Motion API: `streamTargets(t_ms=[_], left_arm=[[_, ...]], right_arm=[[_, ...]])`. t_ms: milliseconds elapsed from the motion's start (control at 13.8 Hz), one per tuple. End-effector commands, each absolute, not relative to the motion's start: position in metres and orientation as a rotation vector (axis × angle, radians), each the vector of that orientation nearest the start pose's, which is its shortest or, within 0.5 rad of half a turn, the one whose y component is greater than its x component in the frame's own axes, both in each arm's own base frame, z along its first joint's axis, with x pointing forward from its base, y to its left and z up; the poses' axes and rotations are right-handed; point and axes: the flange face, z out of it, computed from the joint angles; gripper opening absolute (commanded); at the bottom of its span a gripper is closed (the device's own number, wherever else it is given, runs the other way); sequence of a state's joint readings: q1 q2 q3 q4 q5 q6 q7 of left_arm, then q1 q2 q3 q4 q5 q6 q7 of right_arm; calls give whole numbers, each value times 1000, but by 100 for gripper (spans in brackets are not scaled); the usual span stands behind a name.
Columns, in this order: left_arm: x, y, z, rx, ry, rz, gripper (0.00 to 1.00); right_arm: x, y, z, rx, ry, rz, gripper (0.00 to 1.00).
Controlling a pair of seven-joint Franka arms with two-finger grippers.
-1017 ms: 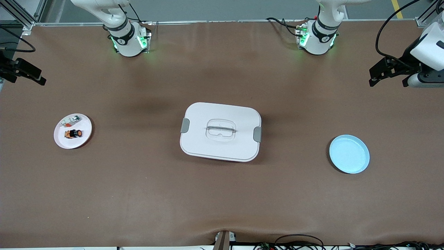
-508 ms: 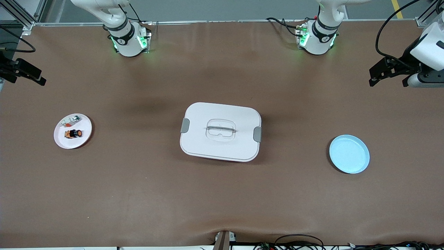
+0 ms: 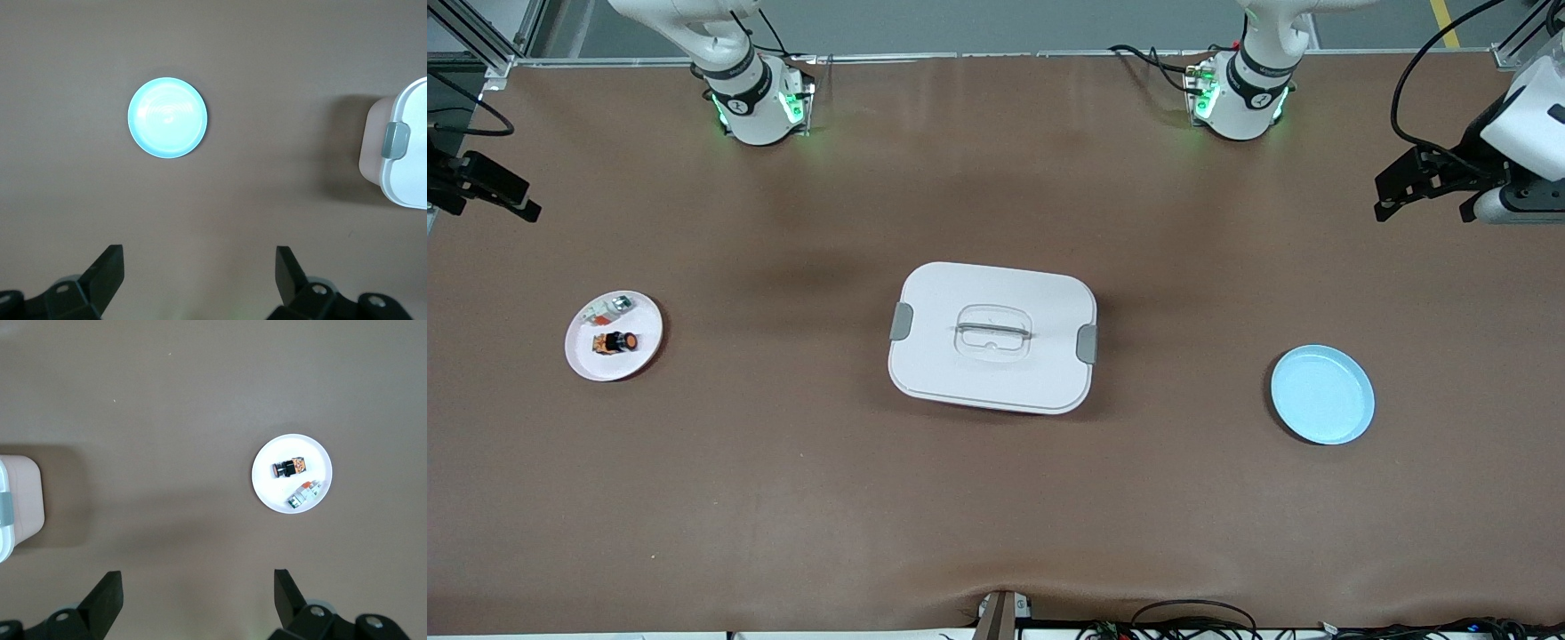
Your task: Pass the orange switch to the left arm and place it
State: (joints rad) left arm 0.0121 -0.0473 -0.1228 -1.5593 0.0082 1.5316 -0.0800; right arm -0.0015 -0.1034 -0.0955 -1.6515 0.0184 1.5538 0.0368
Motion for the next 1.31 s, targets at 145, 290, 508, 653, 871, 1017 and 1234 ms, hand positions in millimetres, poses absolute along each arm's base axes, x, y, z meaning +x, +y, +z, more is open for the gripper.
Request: streamTargets(t_ms=[145, 290, 508, 653, 871, 1017, 1234], left_arm=[[533, -57, 659, -3131, 57, -32, 100], [532, -56, 659, -3131, 57, -32, 100], [533, -56, 658, -3131, 57, -30, 100], [534, -57, 657, -3132, 57, -30, 100], [534, -56, 658, -3132, 57, -32, 100], [535, -57, 657, -3130, 62, -30, 100], [535, -57, 656, -3132, 59, -27, 100]], right_arm=[[541, -53, 614, -3122, 216, 60, 100], [549, -57, 599, -3123, 223, 91, 100], [557, -58, 591, -3129, 224, 101, 100], [570, -59, 574, -3127, 229, 108, 100], [582, -68, 552, -3114, 225, 147, 100], [595, -69, 530, -3116, 223, 190, 100], [603, -72, 517, -3130, 224, 219, 100]])
